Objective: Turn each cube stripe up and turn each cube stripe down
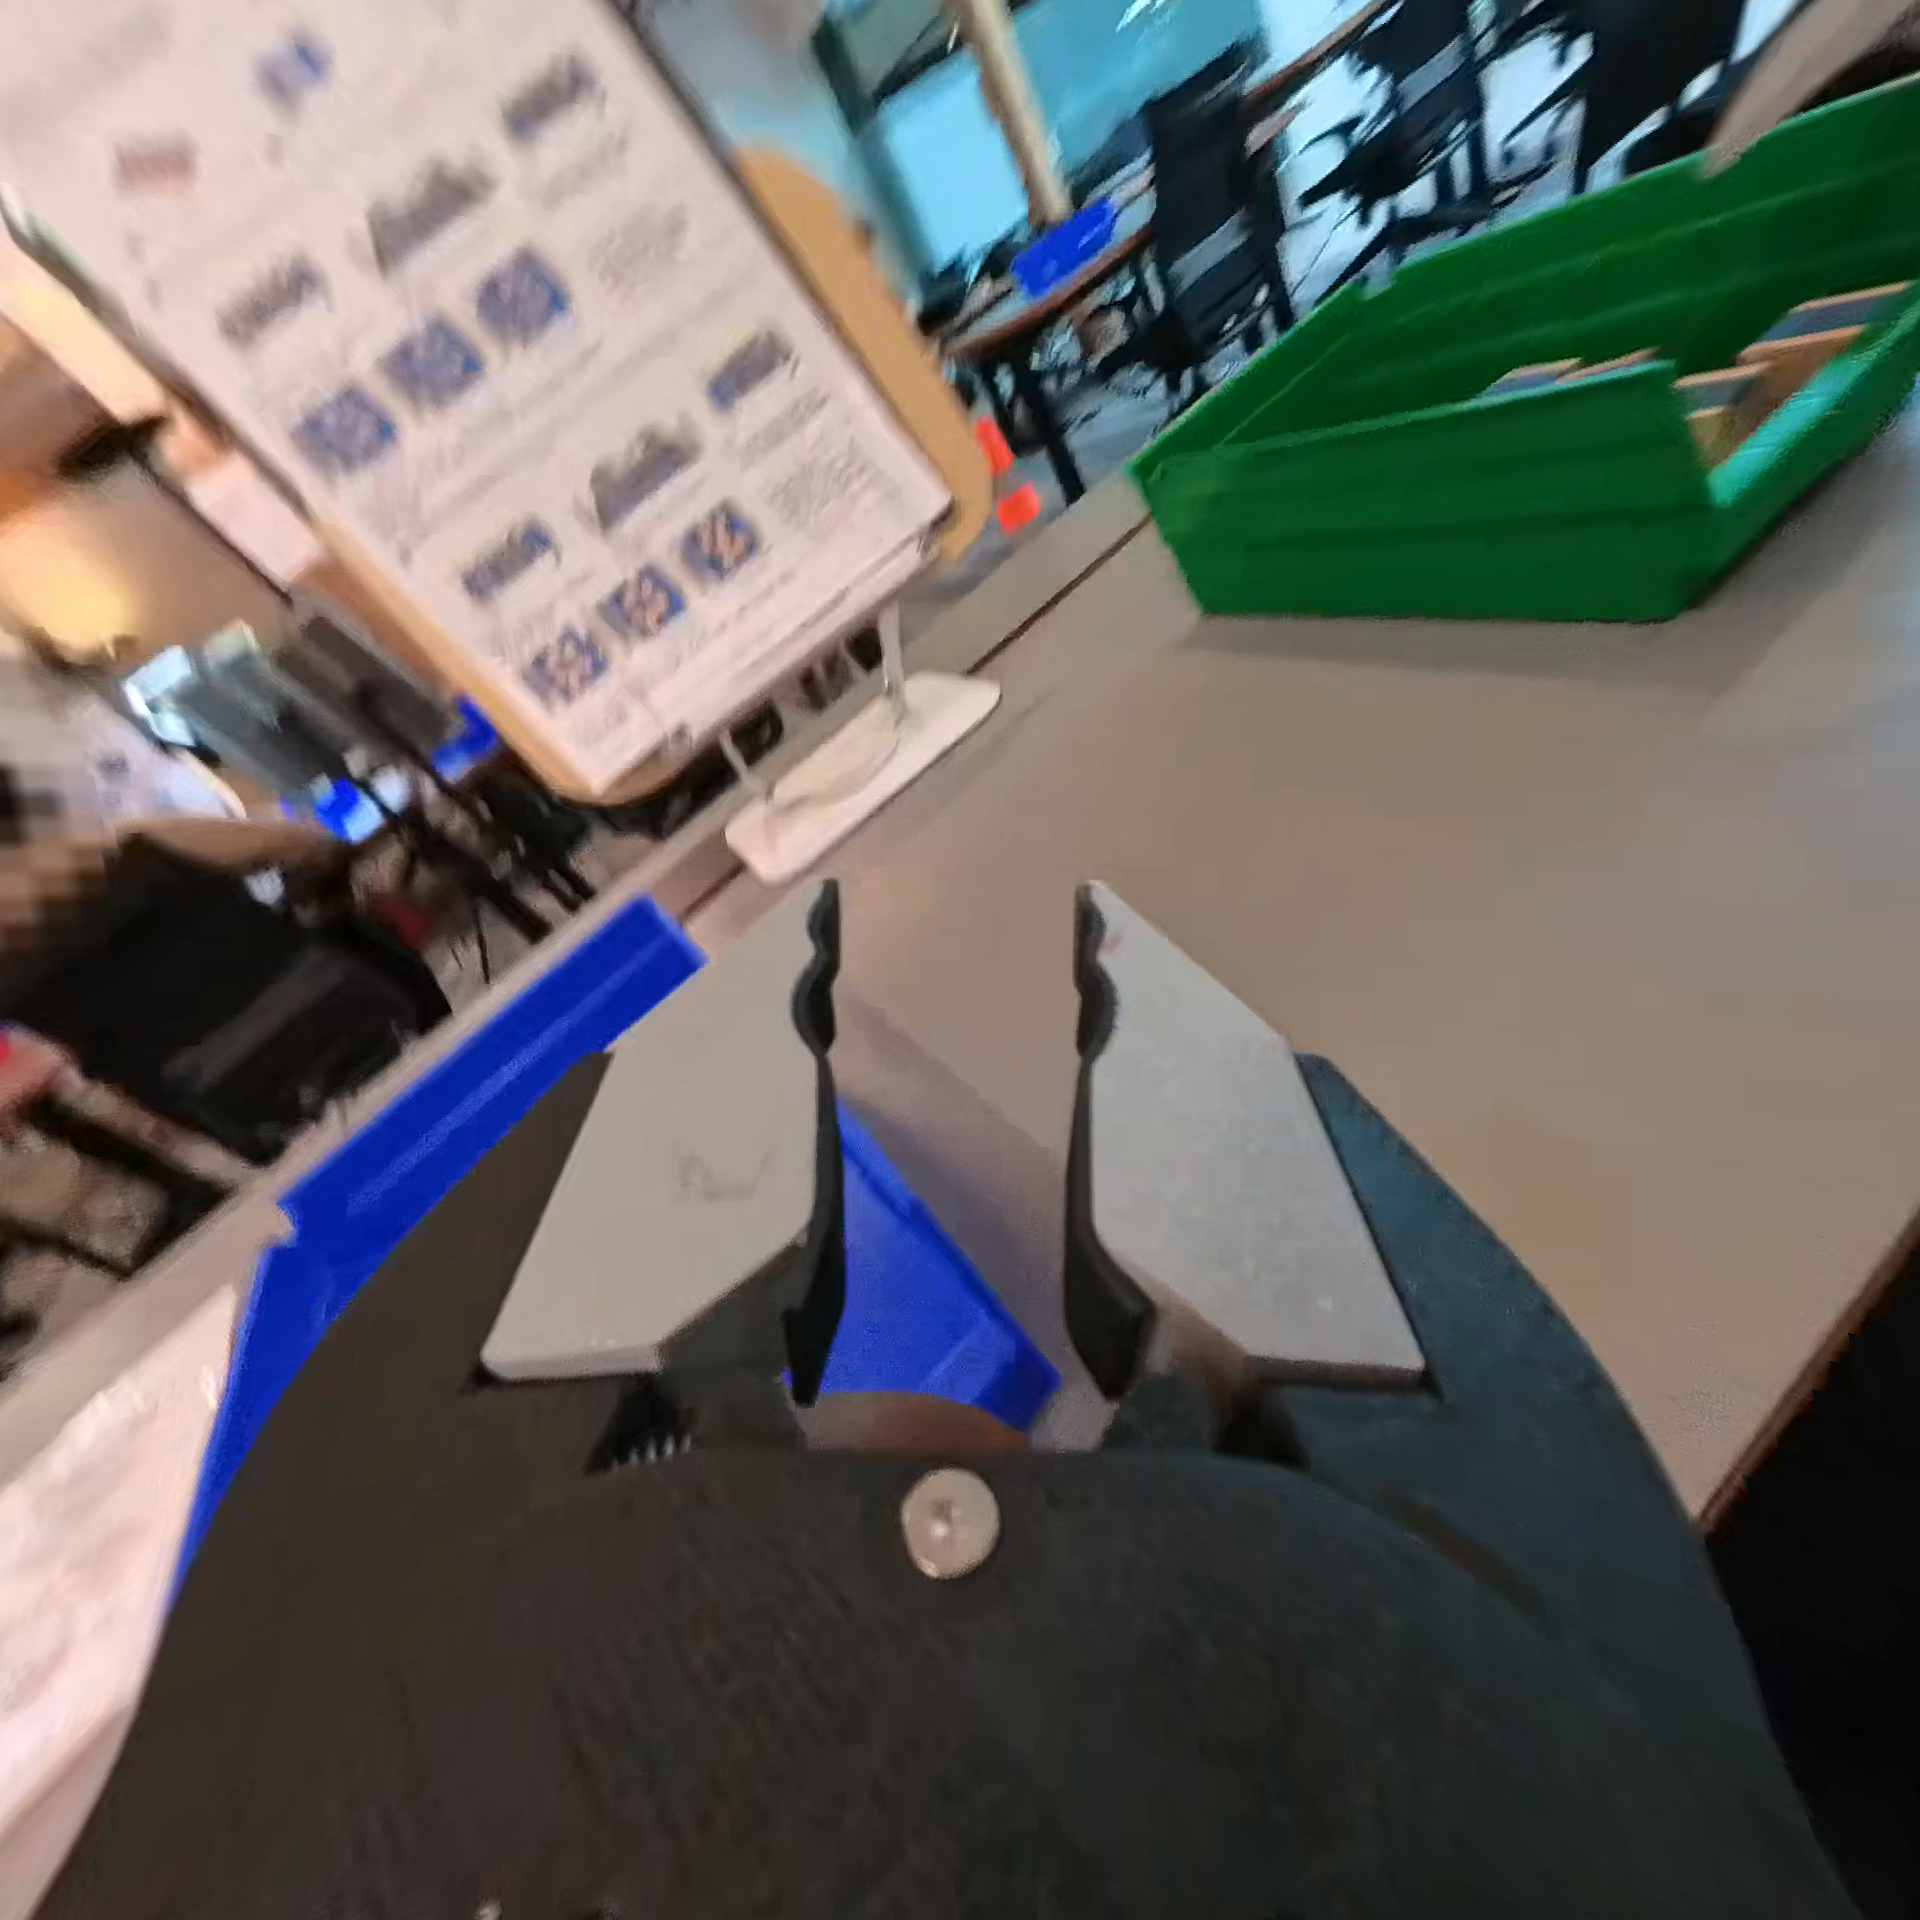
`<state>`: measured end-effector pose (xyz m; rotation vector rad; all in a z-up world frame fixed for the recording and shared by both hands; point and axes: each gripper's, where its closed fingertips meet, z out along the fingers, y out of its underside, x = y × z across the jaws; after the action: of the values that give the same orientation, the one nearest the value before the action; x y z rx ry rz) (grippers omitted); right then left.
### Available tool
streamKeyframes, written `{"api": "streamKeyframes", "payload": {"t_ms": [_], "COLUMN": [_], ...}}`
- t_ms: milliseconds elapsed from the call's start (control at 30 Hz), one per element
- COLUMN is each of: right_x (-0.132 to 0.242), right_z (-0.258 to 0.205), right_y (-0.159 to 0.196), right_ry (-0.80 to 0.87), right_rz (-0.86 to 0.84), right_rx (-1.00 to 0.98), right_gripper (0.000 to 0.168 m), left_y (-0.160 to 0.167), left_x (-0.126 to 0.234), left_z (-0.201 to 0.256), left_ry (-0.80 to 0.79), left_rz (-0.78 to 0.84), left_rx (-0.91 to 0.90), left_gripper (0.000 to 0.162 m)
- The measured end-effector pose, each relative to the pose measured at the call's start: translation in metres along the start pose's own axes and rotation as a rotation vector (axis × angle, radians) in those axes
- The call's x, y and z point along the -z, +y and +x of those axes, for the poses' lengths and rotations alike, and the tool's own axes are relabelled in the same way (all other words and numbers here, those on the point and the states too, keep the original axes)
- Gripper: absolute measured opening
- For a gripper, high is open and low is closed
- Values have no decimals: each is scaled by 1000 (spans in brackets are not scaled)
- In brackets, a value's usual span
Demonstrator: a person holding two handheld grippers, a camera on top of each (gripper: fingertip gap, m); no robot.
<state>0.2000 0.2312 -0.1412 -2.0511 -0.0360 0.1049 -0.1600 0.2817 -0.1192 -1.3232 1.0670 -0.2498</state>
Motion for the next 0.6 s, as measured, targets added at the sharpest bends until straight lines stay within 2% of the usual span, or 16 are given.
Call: {"api": "streamKeyframes", "payload": {"t_ms": [133,233,300,433,533,600], "right_x": [-15,-30,-40,-54,-61,-65], "right_z": [-37,-57,-65,-61,-55,-51], "right_y": [3,9,16,28,35,40], "right_ry": [-61,-81,-81,-5,40,72], "right_rz": [-34,-70,-100,-154,-187,-211], "right_rx": [73,115,140,184,201,222], "right_gripper": [77,76,76,75,72,69], "left_y": [46,79,89,99,104,109], "left_x": [-6,-7,-10,-19,-29,-35], "left_z": [-24,-42,-46,-26,-14,-14], "left_ry": [10,-36,-52,36,35,-8], "left_rz": [-155,-248,-261,-313,-336,-347], "left_rx": [251,312,344,373,352,321], "left_gripper": [65,68,71,72,71,54]}}
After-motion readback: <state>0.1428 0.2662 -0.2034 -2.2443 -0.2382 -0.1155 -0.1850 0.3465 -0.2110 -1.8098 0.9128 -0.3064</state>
